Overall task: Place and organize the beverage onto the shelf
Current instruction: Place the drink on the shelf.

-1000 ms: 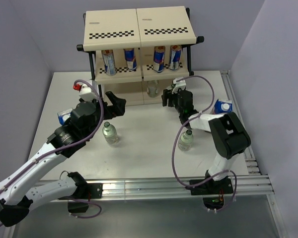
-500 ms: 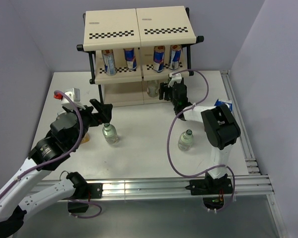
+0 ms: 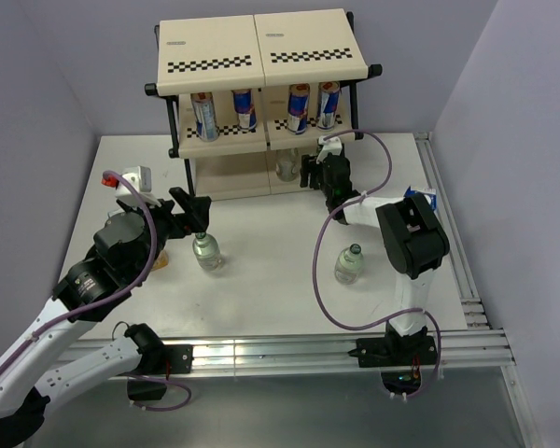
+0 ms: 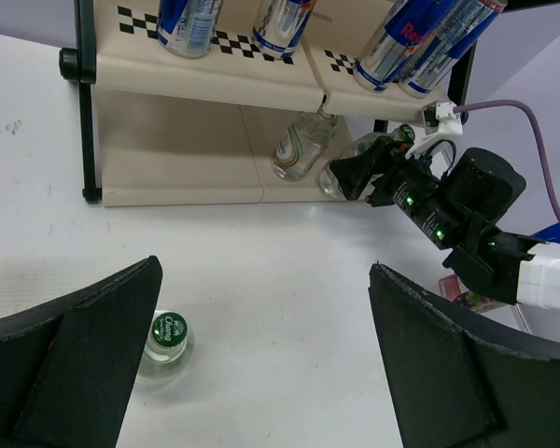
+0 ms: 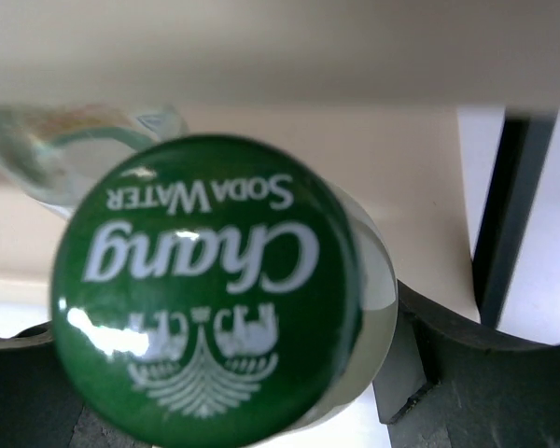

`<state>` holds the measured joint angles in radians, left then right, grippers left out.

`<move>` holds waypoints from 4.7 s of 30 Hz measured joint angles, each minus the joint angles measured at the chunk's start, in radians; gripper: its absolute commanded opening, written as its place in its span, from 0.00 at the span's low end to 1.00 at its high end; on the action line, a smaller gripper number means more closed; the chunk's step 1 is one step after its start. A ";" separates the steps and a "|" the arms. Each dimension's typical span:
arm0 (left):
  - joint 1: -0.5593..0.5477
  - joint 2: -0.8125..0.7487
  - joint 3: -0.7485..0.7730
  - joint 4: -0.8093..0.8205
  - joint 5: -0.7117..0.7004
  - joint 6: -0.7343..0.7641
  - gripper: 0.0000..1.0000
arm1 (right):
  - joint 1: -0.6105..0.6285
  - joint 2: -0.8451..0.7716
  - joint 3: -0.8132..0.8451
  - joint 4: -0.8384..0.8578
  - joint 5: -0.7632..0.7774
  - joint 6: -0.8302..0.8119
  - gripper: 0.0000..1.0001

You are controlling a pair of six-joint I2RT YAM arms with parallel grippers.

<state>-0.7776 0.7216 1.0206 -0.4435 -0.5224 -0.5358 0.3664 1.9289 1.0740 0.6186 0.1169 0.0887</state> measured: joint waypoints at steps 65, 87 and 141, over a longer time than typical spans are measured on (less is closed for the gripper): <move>0.000 -0.105 0.000 0.044 0.029 0.046 0.99 | -0.029 0.071 0.149 -0.132 0.059 0.039 0.37; 0.000 -0.117 0.000 0.044 0.029 0.054 1.00 | -0.029 0.071 0.172 -0.180 0.043 0.023 0.48; 0.000 -0.117 -0.002 0.058 0.029 0.072 0.99 | -0.029 0.090 0.248 -0.283 -0.031 -0.031 0.66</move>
<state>-0.7776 0.6048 1.0183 -0.3859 -0.4938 -0.4633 0.3374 2.0186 1.3220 0.3355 0.0856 0.0582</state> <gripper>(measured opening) 0.995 0.746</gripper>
